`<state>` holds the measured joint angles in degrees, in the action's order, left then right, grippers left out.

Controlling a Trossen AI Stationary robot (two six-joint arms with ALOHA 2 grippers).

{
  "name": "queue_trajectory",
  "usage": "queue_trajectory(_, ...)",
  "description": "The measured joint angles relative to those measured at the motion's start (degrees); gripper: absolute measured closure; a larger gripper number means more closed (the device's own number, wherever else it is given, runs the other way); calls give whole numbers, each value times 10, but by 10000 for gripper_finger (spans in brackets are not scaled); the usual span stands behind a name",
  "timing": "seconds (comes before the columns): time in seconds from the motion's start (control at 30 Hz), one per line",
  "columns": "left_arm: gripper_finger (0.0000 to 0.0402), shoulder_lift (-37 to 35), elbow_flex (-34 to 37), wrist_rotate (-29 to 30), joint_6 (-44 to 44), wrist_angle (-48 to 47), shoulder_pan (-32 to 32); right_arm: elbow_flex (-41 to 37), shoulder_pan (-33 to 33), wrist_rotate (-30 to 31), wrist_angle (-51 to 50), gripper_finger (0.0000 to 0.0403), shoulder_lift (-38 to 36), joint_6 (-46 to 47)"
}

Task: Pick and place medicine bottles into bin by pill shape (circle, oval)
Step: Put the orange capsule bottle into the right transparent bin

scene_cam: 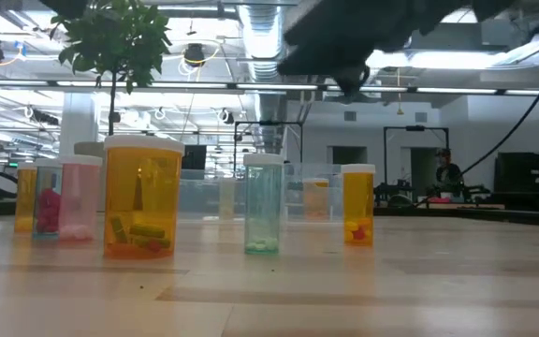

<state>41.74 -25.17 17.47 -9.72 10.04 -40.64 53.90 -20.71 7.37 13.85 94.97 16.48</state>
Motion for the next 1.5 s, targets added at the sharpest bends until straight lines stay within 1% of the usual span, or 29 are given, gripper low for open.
queue_trajectory(0.1,162,0,0,10,0,0,-15,23,2,-9,1,239,35,-25)
queue_trajectory(0.23,161,0,0,13,5,14,-27,58,2,-25,-19,239,53,-71)
queue_trajectory(0.37,143,-5,-1,14,20,43,-29,91,2,-25,-84,225,41,-95)
queue_trajectory(0.5,112,-10,-17,35,27,38,-29,107,6,-22,-154,188,-4,-104)
queue_trajectory(0.6,91,-12,-39,40,46,9,-29,106,6,-10,-220,163,-48,-98)
queue_trajectory(0.67,83,-14,-57,42,58,-28,-29,106,6,1,-263,155,-75,-79)
queue_trajectory(0.73,80,-14,-79,49,63,-64,-29,106,1,23,-327,154,-101,-60)
queue_trajectory(0.87,79,-14,-115,59,64,-141,-29,105,-16,63,-415,156,-132,-19)
queue_trajectory(0.93,79,-16,-122,59,65,-163,-29,105,-29,80,-441,157,-140,1)
queue_trajectory(1.0,79,-19,-122,59,68,-180,-29,89,-41,98,-459,157,-148,20)
queue_trajectory(1.07,79,-27,-122,60,67,-200,-29,58,-54,108,-446,157,-157,42)
queue_trajectory(1.13,79,-35,-122,59,63,-201,-30,22,-62,109,-430,157,-169,69)
queue_trajectory(1.23,79,-46,-122,58,62,-205,-30,-37,-69,121,-359,157,-177,103)
queue_trajectory(1.3,79,-52,-121,60,62,-212,-30,-75,-73,124,-290,158,-178,109)
queue_trajectory(1.4,79,-59,-92,62,62,-186,-30,-117,-74,125,-193,158,-171,108)
queue_trajectory(1.5,79,-66,-55,68,50,-161,-30,-135,-73,125,-153,158,-158,102)
